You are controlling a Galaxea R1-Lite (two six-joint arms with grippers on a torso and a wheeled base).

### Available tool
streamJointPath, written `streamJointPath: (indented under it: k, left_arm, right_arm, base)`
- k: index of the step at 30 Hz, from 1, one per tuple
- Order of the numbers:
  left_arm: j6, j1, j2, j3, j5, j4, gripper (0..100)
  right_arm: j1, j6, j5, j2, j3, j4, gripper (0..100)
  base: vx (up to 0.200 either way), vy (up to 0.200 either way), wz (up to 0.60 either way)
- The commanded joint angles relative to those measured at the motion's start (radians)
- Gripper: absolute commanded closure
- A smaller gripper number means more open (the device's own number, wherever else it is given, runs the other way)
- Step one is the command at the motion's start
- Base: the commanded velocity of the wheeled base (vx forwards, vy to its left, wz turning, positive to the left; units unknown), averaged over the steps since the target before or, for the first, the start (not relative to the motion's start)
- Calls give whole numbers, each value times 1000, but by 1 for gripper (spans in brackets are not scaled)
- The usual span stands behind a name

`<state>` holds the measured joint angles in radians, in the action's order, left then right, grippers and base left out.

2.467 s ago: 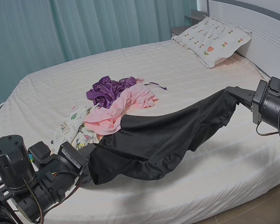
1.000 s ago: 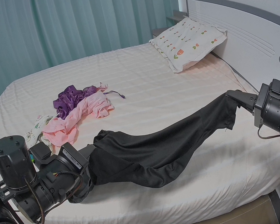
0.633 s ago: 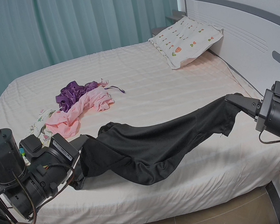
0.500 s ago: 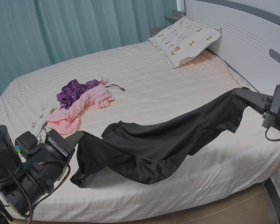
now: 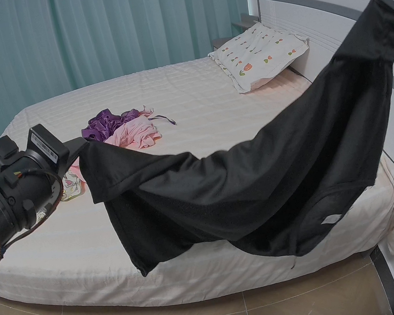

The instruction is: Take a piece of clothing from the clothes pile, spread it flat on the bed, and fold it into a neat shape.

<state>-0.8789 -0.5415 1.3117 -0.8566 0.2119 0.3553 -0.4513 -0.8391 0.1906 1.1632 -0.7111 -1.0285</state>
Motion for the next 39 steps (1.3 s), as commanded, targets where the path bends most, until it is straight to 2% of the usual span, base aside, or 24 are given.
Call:
streamJointPath:
  k: [1,4,5,11,19,29,39]
  left_arm:
    - [-2,0,-65,-50,3,-64,100]
    - [-3,0,-57,-36,1,-111,100]
    - [-5,0,-40,-24,-2,-130,100]
    - [-49,2,20,-2,-5,-137,100]
    - [-64,31,146,-32,-28,-122,100]
    - [-97,129,287,-134,-59,-59,100]
    - [-97,175,400,-185,-63,-30,100]
  right_arm:
    - [36,0,7,21,-223,151,100]
    - [66,2,16,105,-268,183,100]
    - [100,2,21,162,-283,182,100]
    - [195,-1,20,368,-412,176,100]
    - [198,0,4,556,-533,176,100]
    - [203,2,4,642,-554,150,100]
    - [206,6,3,690,-547,117,100]
  base:
    - [0,0,0]
    - [0,0,0]
    - [0,0,0]
    - [0,0,0]
    - [0,0,0]
    - [200,0,0]
    - [200,0,0]
